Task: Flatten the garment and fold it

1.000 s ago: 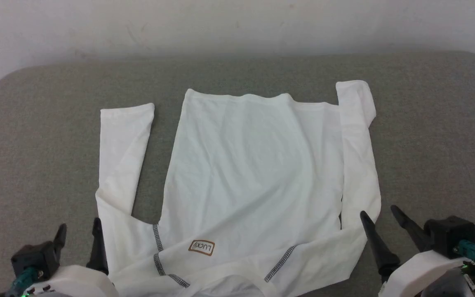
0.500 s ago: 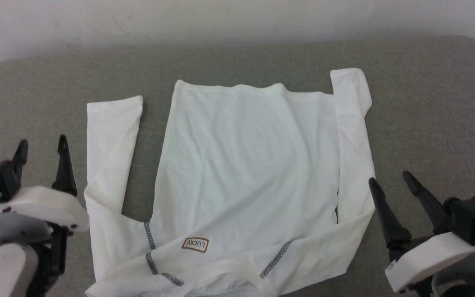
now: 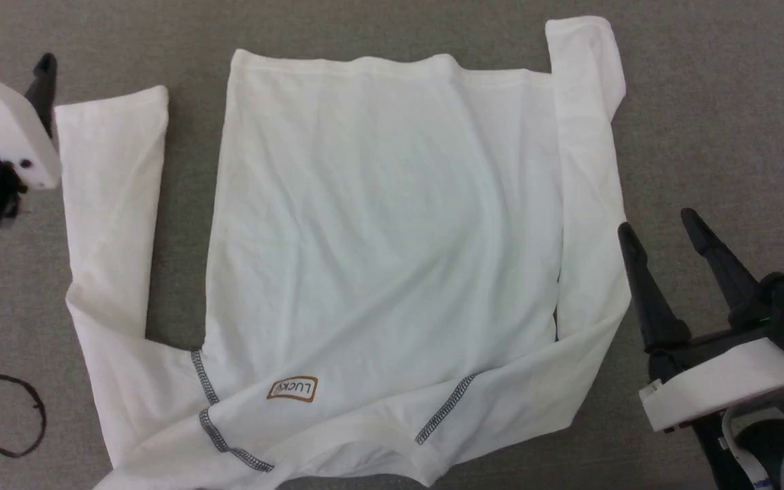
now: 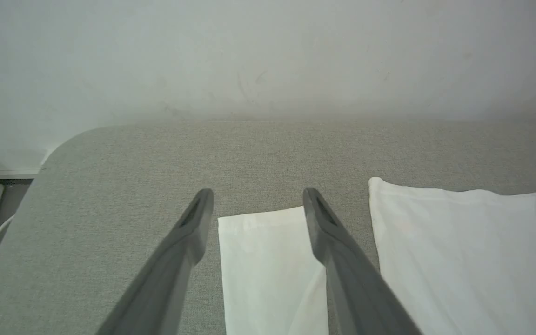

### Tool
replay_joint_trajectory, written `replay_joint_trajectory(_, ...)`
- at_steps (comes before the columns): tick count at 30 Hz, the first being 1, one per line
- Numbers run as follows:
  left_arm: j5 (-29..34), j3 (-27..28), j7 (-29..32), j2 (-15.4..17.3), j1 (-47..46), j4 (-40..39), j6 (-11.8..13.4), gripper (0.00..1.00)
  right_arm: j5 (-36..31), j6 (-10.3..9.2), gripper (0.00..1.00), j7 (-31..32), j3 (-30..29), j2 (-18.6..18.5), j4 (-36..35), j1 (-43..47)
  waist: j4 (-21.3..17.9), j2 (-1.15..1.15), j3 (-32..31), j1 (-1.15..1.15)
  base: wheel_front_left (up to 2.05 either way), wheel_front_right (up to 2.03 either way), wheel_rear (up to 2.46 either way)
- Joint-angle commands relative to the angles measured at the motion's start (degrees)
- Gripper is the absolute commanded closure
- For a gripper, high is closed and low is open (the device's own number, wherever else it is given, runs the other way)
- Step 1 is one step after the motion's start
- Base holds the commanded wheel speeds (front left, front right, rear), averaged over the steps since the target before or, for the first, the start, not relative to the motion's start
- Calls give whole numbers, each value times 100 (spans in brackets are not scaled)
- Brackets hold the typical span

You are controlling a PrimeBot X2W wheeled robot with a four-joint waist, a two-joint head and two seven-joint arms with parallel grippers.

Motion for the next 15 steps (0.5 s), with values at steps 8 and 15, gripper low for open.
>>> replay_joint_trajectory(8, -426, -174, 2043, 700, -941, 1104, -387, 0, -58, -11, 0, -211, 181, 20, -12, -291, -527, 0, 1057, -2, 0, 0, 0)
replay_joint_trajectory(15, -820, 94, 2392, 825, -966, 1472, -325, 0, -68, -11, 0, -338, 251, 20, 48, -387, -672, 0, 1378, -2, 0, 0, 0)
